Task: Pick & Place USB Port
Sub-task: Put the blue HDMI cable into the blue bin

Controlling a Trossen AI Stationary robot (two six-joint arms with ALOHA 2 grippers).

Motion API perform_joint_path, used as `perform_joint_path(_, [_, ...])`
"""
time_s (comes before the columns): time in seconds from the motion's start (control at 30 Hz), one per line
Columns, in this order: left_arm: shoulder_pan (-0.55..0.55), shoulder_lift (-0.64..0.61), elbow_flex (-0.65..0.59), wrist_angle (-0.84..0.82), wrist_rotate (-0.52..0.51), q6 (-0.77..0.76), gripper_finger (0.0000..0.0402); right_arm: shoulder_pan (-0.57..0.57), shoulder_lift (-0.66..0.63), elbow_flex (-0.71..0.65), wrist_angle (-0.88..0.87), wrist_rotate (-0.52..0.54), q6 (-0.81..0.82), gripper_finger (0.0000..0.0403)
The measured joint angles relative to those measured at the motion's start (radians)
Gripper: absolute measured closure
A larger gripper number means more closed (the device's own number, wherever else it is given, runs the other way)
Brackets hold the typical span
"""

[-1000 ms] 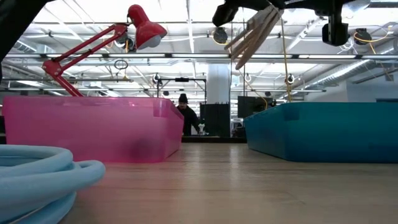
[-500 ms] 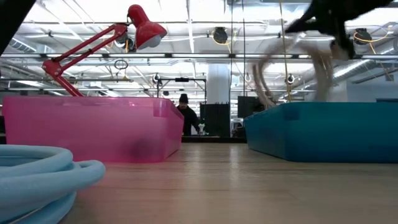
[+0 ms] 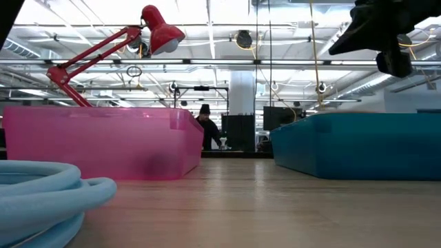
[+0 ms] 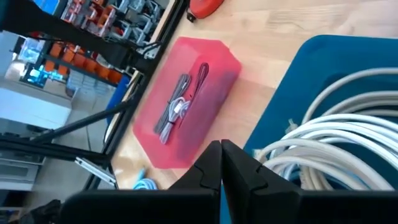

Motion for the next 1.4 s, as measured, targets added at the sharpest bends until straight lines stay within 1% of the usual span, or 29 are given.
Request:
perform_joint_path(0.1, [0.000, 0.000, 0.000, 0.000, -0.003, 0.000, 0.0266, 0.000, 0.000, 0.000, -0.009, -0.003, -0.002, 0.0402])
perform_joint_path(0.17, [0.000, 0.000, -0.001, 0.006, -0.009, -0.004, 0.0266, -0.003, 0.000, 0.000, -0.018, -0.033, -0.010, 0.0402])
perform_joint_path(0.2, [0.000, 0.000, -0.001, 0.017, -0.031, -0.007, 0.0266, -0.008, 0.000, 0.000, -0.033, -0.059, -0.027, 0.0402])
perform_joint_path(0.3, [-0.005, -0.015, -0.003, 0.056, -0.132, -0.027, 0.0269, -0.039, 0.013, 0.000, -0.083, -0.211, -0.093, 0.0402])
perform_joint_path(0.37, [-0.009, -0.040, -0.004, 0.050, -0.202, -0.055, 0.0279, -0.043, 0.026, -0.001, -0.116, -0.284, -0.129, 0.0402])
perform_joint_path(0.4, [-0.007, -0.059, -0.002, 0.042, -0.212, -0.071, 0.0286, -0.042, 0.030, -0.002, -0.112, -0.312, -0.149, 0.0402])
perform_joint_path(0.43, [-0.005, -0.078, -0.002, 0.011, -0.208, -0.078, 0.0294, -0.036, 0.034, -0.002, -0.099, -0.337, -0.164, 0.0402])
perform_joint_path(0.57, [-0.012, -0.110, 0.000, -0.162, -0.140, -0.111, 0.0322, -0.001, 0.039, -0.002, -0.055, -0.376, -0.190, 0.0403])
perform_joint_path(0.7, [-0.052, -0.113, -0.003, -0.343, -0.091, -0.179, 0.0344, 0.041, 0.039, -0.002, 0.008, -0.420, -0.185, 0.0403])
perform_joint_path(0.77, [-0.083, -0.117, -0.002, -0.417, -0.082, -0.216, 0.0354, 0.073, 0.039, -0.002, 0.063, -0.421, -0.183, 0.0403])
perform_joint_path(0.83, [-0.117, -0.109, -0.005, -0.455, -0.082, -0.256, 0.0362, 0.101, 0.039, -0.002, 0.138, -0.420, -0.180, 0.0403])
perform_joint_path(0.93, [-0.166, -0.098, -0.045, -0.446, -0.083, -0.299, 0.0375, 0.134, 0.039, -0.002, 0.262, -0.410, -0.182, 0.0403])
perform_joint_path(1.1, [-0.225, -0.103, -0.113, -0.434, -0.123, -0.375, 0.0397, 0.195, 0.039, -0.002, 0.504, -0.322, -0.209, 0.0403])
perform_joint_path(1.17, [-0.243, -0.100, -0.140, -0.436, -0.127, -0.391, 0.0398, 0.235, 0.040, 0.001, 0.592, -0.274, -0.229, 0.0403])
perform_joint_path(1.27, [-0.264, -0.101, -0.169, -0.436, -0.131, -0.398, 0.0388, 0.322, 0.046, 0.033, 0.591, -0.162, -0.253, 0.0403])
perform_joint_path(1.4, [-0.293, -0.100, -0.193, -0.446, -0.132, -0.387, 0.0383, 0.451, 0.094, 0.112, 0.483, 0.011, -0.242, 0.0403])
